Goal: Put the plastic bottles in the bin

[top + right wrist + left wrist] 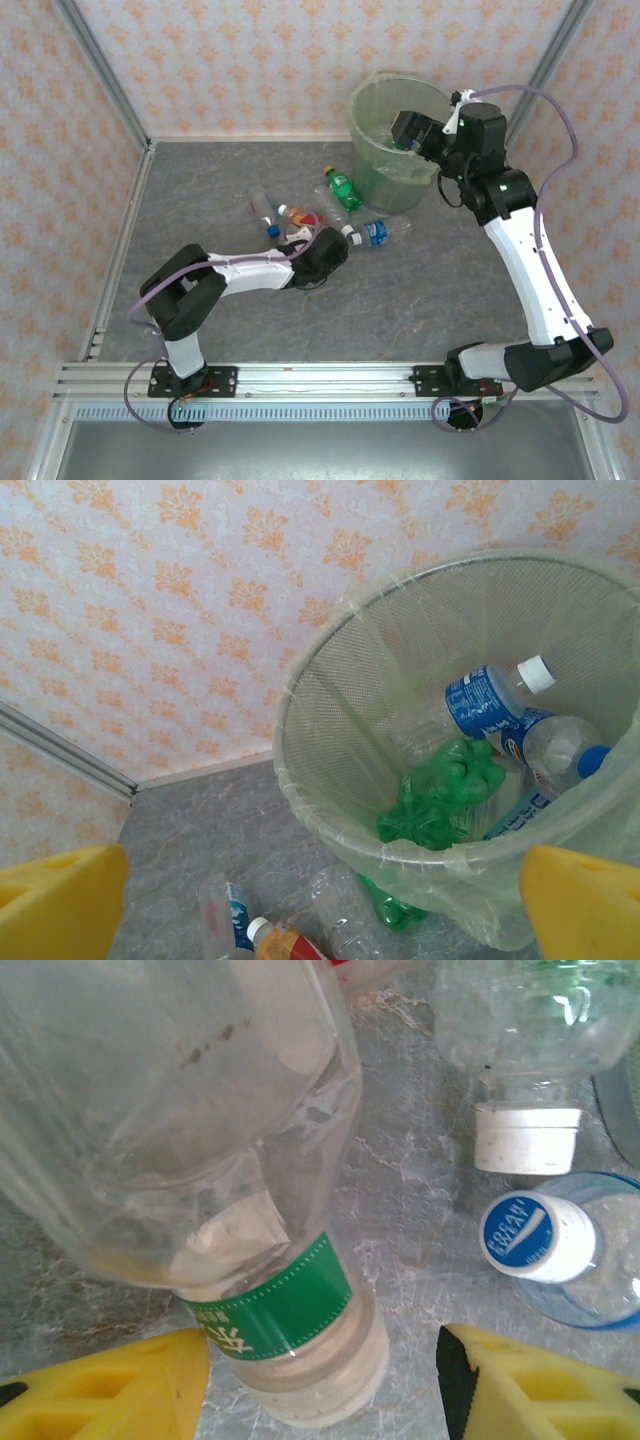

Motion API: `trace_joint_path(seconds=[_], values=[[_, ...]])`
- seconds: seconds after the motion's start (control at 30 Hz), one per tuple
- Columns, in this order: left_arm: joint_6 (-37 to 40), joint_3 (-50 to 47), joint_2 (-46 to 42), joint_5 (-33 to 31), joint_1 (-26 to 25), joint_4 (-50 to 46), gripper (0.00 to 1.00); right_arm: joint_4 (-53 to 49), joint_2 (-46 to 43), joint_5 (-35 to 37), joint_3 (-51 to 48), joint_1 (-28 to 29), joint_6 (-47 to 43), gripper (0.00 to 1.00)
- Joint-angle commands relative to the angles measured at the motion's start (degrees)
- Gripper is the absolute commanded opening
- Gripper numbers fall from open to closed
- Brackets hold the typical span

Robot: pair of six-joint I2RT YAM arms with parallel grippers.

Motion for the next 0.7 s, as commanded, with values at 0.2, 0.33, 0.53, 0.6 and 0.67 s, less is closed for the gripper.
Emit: trace_joint_path(seconds=[0.2, 0.33, 0.53, 0.6, 0.67], values=[[-2.6, 0.3, 0.7, -3.4, 0.0, -8.4, 0.6, 2.1, -2.3, -0.7, -2.1, 0.4, 1.0, 1.0], [-2.3, -2.6, -2.2, -4.6, 0.0, -9.9, 0.58, 2.1, -1.7, -1.6, -1.0, 0.4, 1.1, 1.0], [3.1, -5.1, -4.1, -3.2, 0.7, -7.8, 0.59, 2.5, -1.6, -1.0, -0.9, 0.4, 0.6, 1.0], [5.2, -5.1, -3.9, -2.8, 0.9, -7.3, 0.59, 2.7, -1.5, -1.5, -1.2, 0.4, 0.8, 1.0], [6.2, -5.3, -3.6, -2.2, 1.4, -6.6, 0.58, 3.0, -1.3, -2.4, -1.4, 0.4, 1.1, 1.0]])
